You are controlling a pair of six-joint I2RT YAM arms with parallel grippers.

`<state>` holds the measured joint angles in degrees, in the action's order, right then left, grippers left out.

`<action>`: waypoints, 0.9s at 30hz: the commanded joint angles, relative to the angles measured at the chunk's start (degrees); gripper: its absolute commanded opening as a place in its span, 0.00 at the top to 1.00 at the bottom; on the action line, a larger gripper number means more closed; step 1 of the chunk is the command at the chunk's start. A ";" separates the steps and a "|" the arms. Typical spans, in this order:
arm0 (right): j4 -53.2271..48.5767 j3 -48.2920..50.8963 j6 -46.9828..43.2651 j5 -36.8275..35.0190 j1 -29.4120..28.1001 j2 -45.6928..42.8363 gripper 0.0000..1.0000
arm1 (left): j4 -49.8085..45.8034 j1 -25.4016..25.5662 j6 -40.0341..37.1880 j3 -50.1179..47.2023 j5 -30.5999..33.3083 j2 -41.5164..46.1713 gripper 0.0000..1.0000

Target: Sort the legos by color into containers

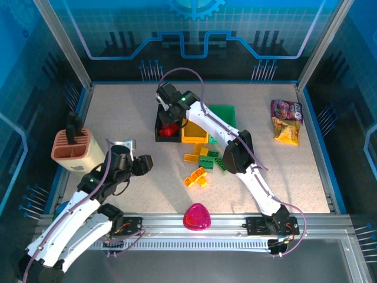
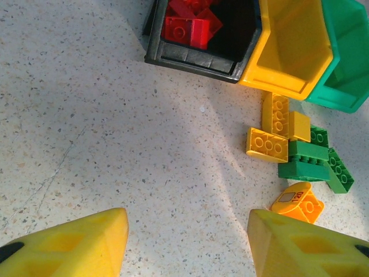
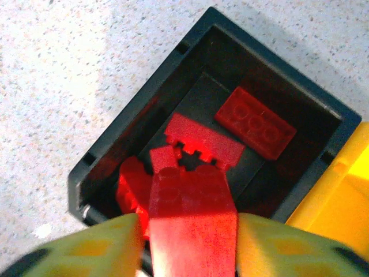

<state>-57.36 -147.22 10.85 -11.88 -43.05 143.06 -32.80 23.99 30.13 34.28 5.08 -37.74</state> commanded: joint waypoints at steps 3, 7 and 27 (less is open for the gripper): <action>-1.17 0.14 -0.91 -1.58 0.04 -3.29 0.19 | -1.42 1.42 0.82 2.02 -1.55 -0.18 0.42; 3.79 12.77 -1.01 -1.78 -1.00 -12.79 0.18 | -0.47 4.04 0.14 2.28 -1.87 -2.54 0.42; 22.47 75.33 2.10 8.88 1.03 -57.27 0.05 | 15.79 22.51 -11.34 5.17 -9.82 -33.93 0.27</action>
<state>-37.69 -76.14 11.57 -7.14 -42.52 89.38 -19.99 45.15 23.16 36.69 -2.07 -68.01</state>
